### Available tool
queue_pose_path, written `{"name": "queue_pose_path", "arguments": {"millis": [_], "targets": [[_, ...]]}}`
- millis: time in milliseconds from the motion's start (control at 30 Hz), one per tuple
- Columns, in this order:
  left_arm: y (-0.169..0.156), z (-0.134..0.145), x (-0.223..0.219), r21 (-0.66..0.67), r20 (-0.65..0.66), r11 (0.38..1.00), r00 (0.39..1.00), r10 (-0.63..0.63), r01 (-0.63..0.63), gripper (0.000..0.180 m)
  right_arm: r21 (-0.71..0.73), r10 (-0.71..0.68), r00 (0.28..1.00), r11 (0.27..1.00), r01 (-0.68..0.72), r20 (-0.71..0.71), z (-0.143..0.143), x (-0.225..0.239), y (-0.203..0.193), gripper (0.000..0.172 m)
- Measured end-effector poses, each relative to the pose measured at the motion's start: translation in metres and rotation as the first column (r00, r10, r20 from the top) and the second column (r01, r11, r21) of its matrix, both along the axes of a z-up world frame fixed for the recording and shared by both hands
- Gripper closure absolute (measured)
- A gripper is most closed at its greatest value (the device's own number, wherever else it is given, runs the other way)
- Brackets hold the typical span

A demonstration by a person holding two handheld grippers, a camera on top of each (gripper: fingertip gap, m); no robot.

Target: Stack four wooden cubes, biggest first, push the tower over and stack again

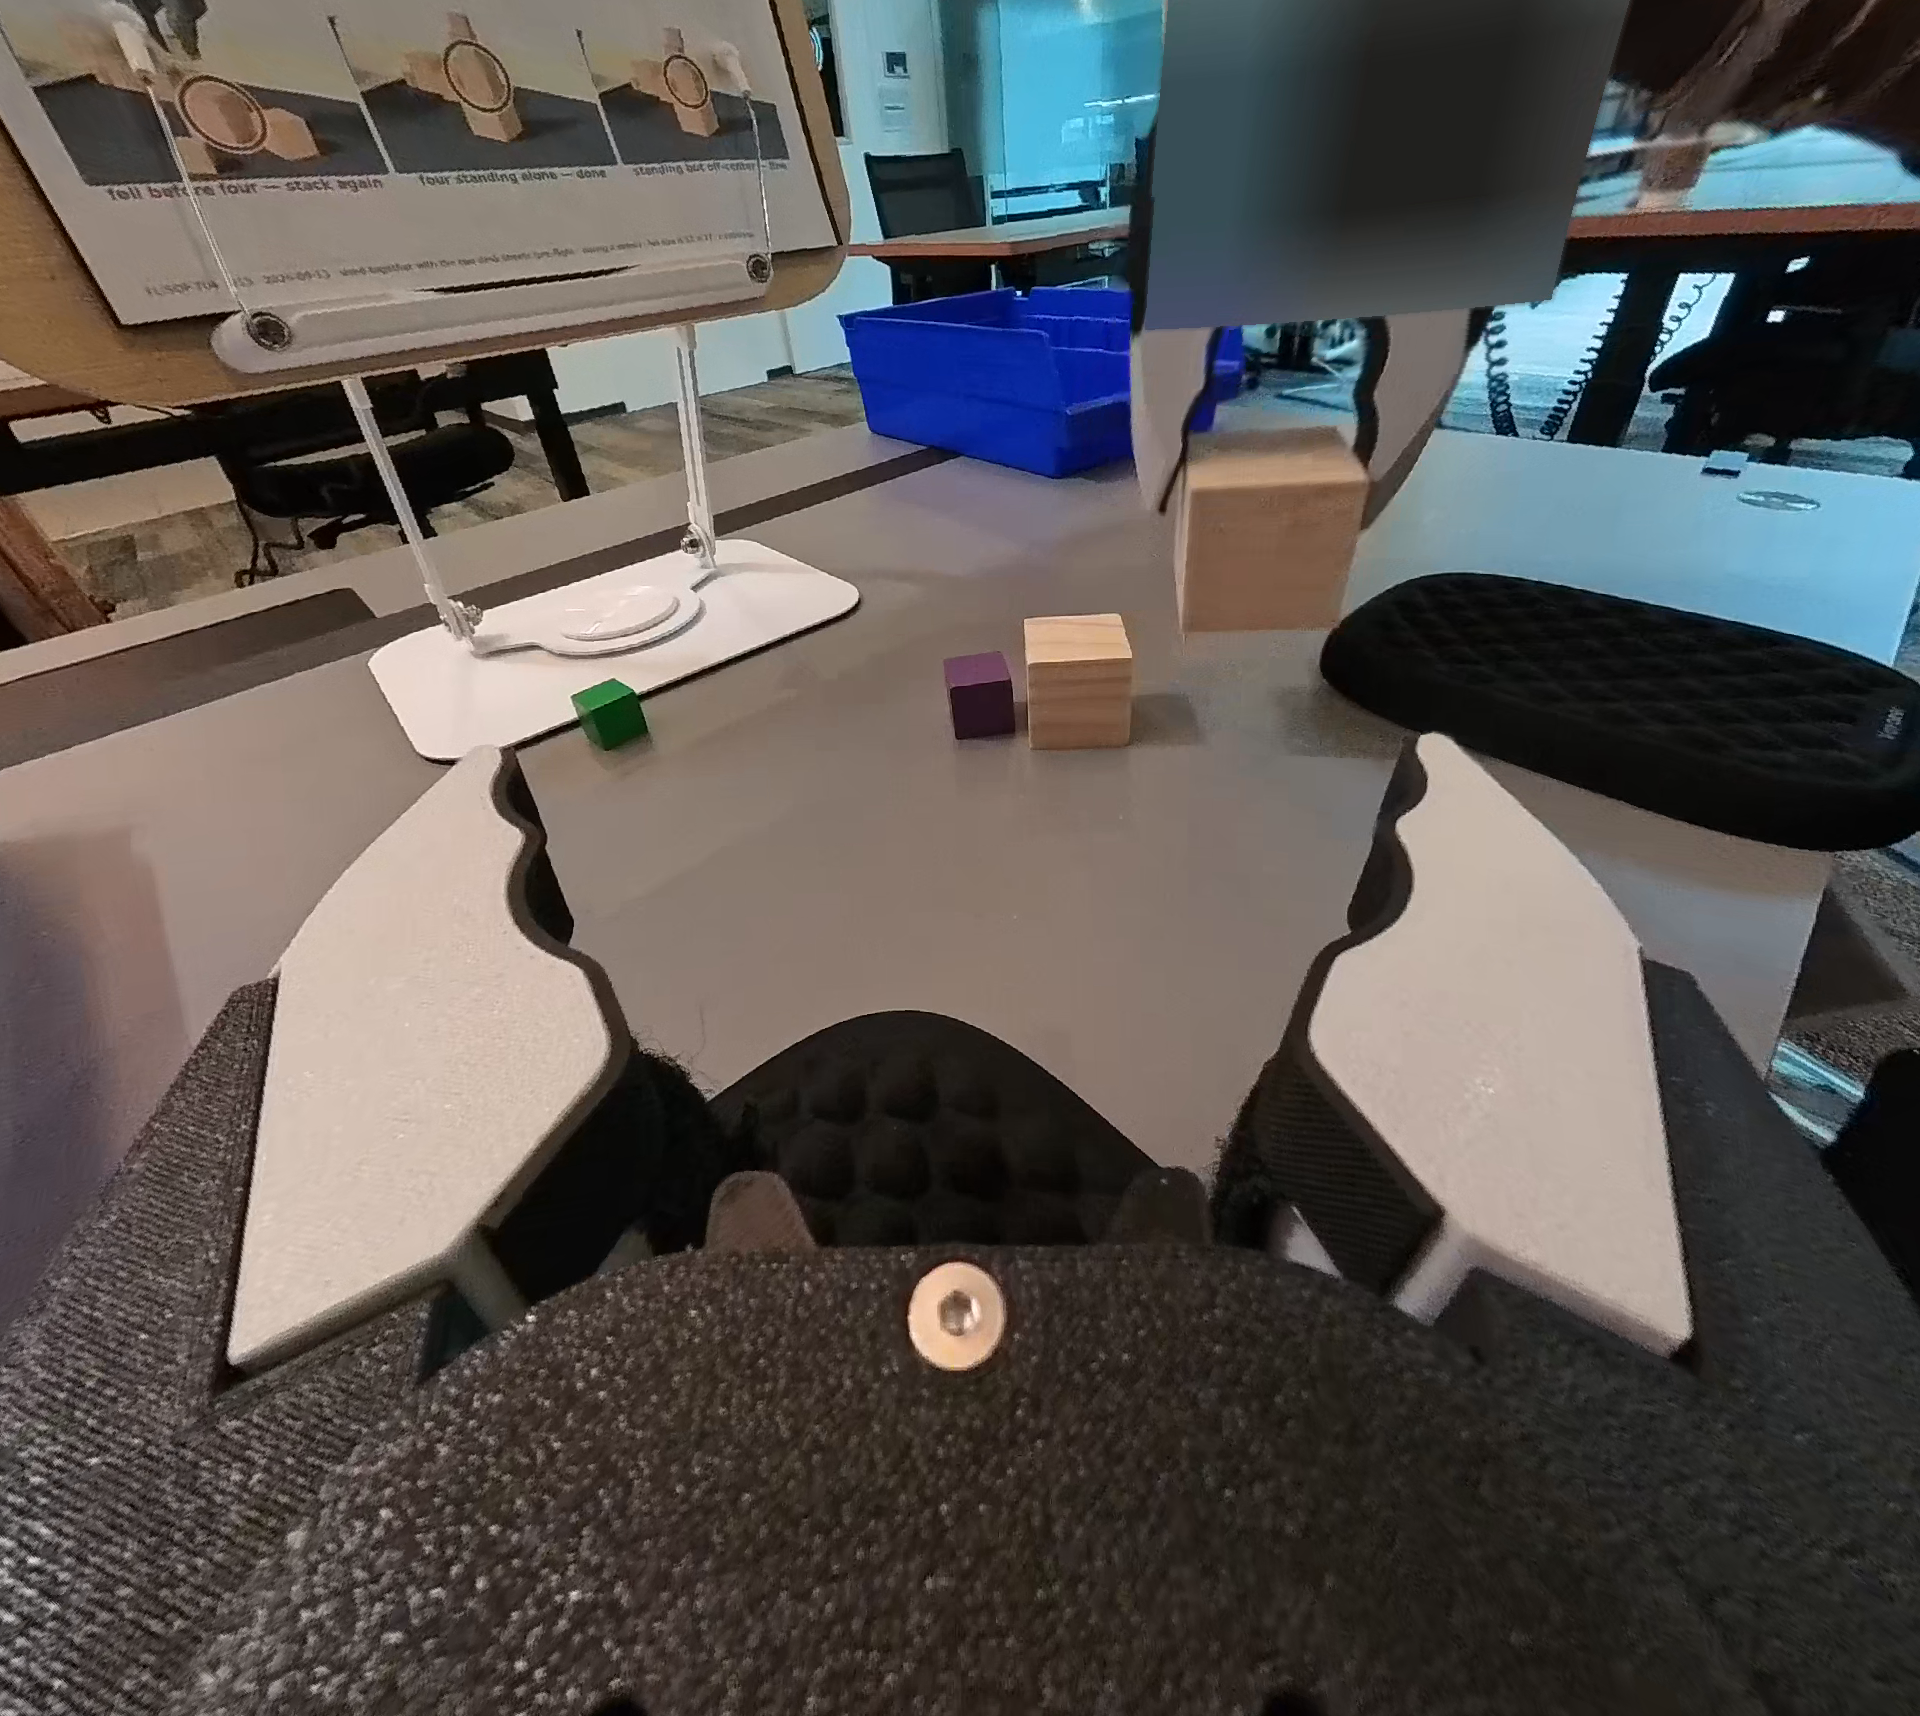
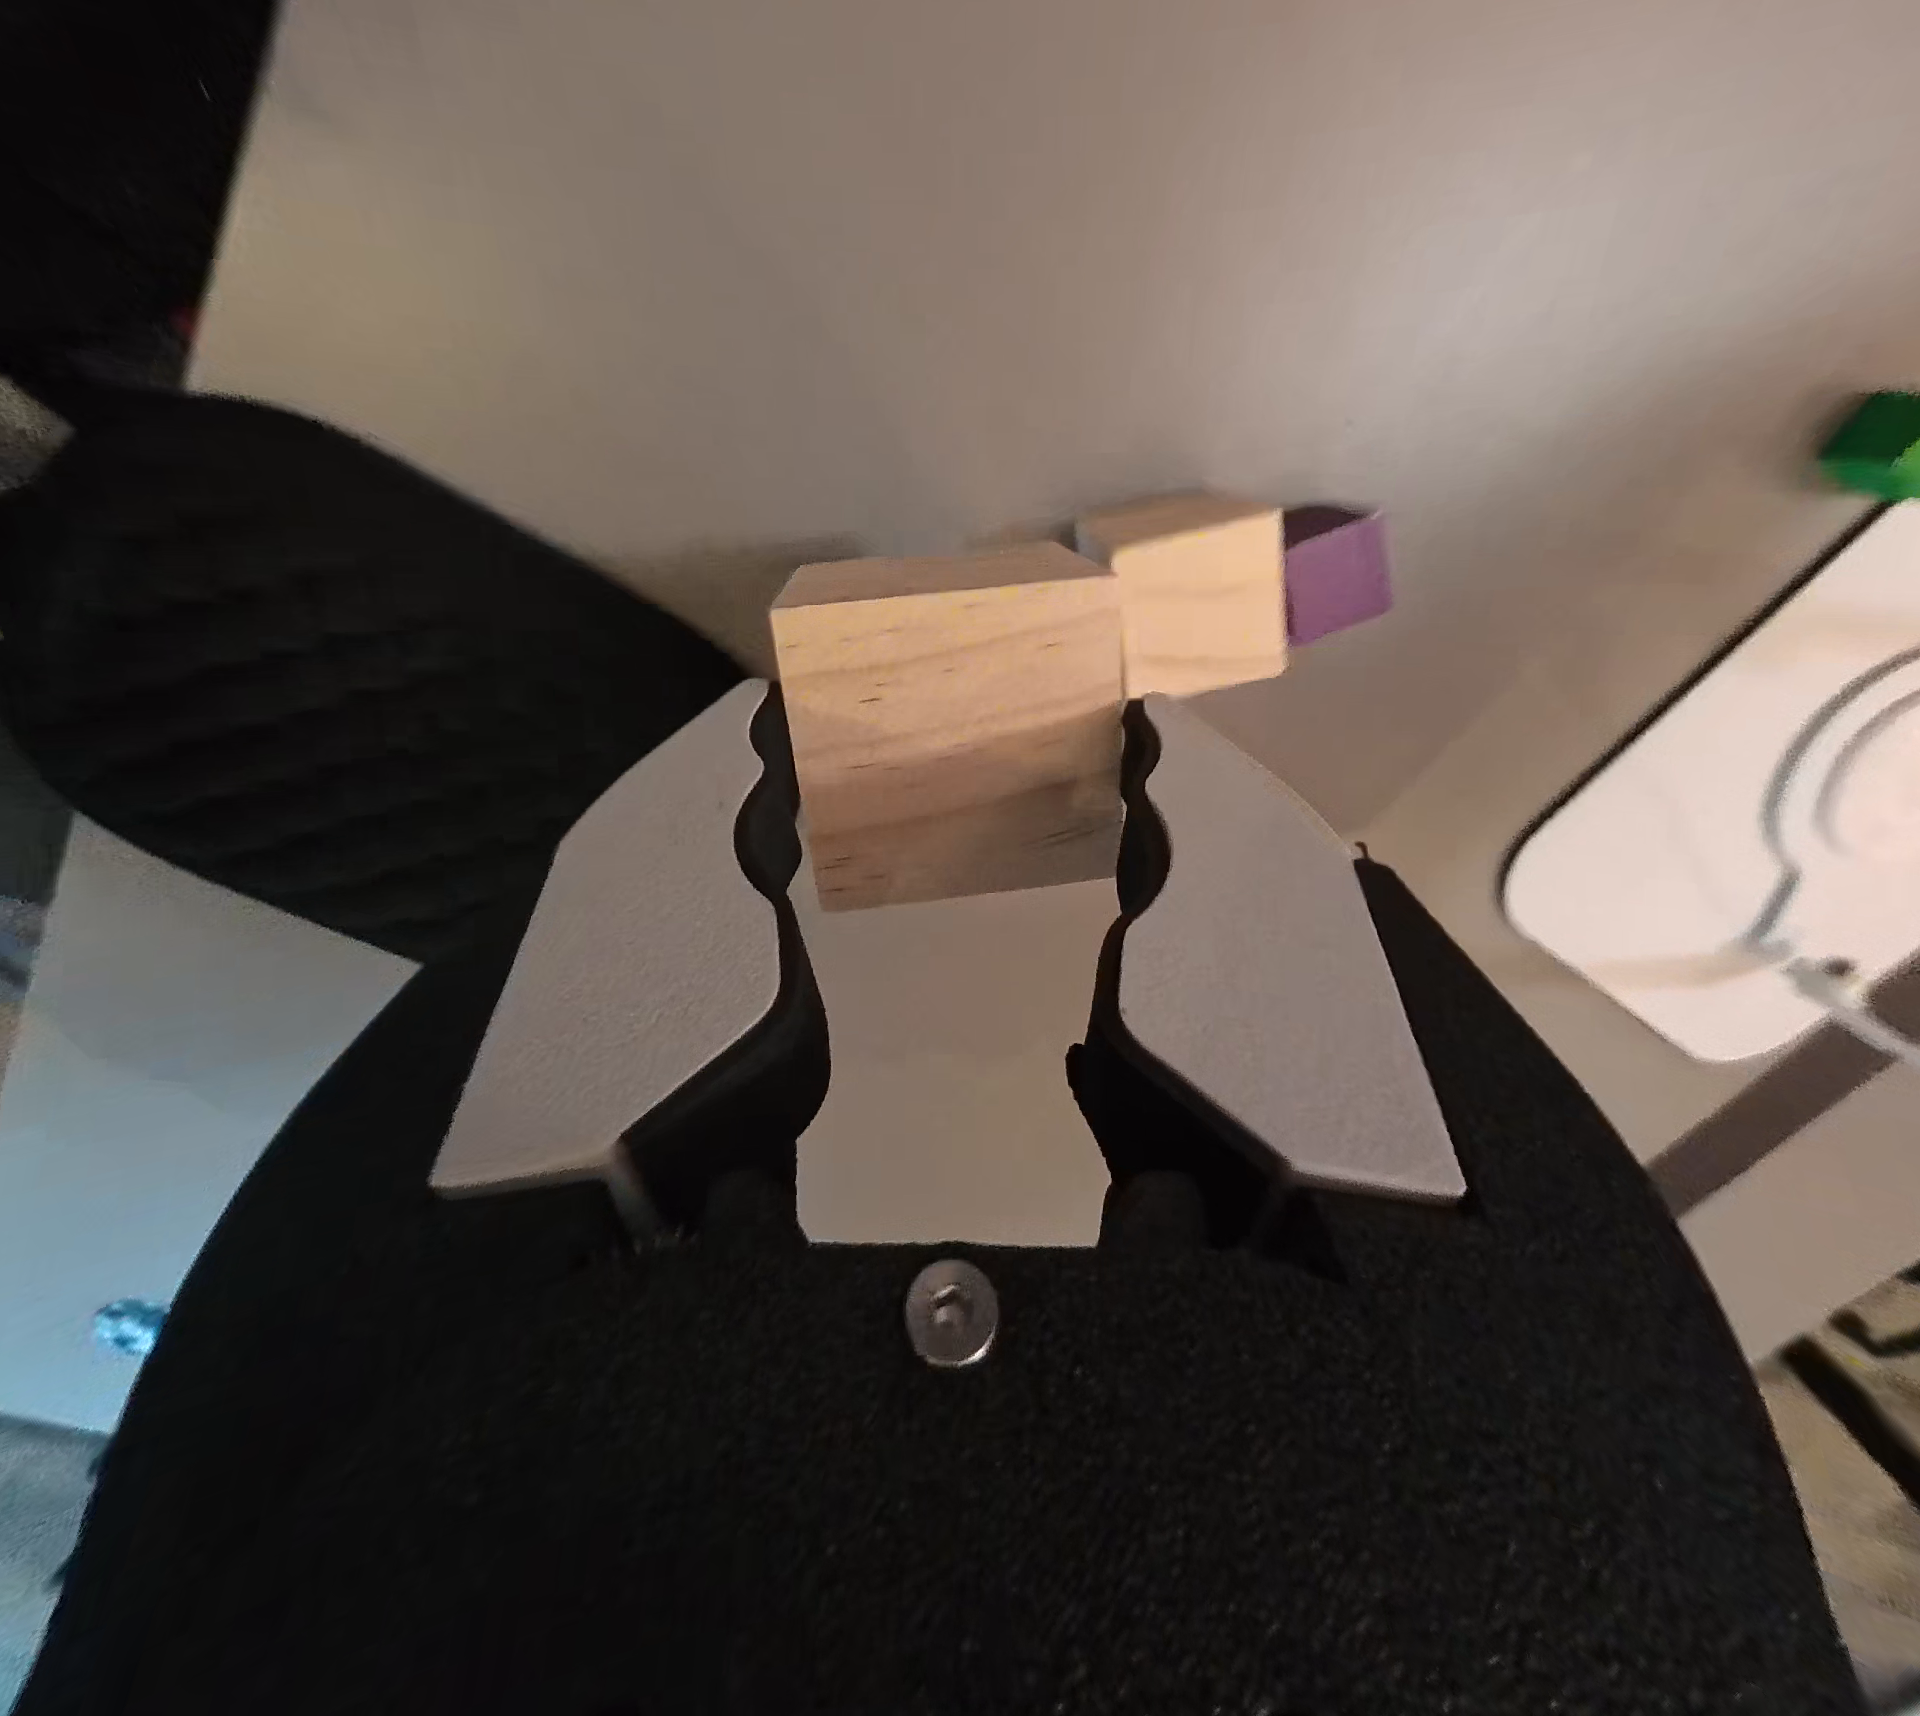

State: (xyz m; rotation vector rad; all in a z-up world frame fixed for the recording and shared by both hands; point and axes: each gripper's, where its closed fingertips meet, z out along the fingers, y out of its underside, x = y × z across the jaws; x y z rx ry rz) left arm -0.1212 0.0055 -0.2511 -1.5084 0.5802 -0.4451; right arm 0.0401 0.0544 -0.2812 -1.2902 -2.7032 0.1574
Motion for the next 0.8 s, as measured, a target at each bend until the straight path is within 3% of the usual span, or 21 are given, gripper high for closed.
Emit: {"name": "queue_pose_path", "arguments": {"millis": [167,433,800], "targets": [[0.0,0.0,0.0,0.006,-0.006,1.0,1.0,0.001,-0.001,0.034,-0.041,0.024,0.999,0.999,-0.026,-0.048,0.019,-0.053,-0.02,0.112],[-0.003,0.002,0.0,0.017,0.01,1.0,1.0,-0.011,0.01,0.035,-0.036,0.012,0.998,0.999,-0.014,-0.064,-0.014,-0.125,-0.02,0.112],[-0.004,0.002,0.003,0.028,-0.009,0.999,1.0,-0.023,0.023,0.034,-0.074,-0.011,0.998,0.997,0.007,-0.055,-0.041,-0.146,-0.008,0.112]]}}
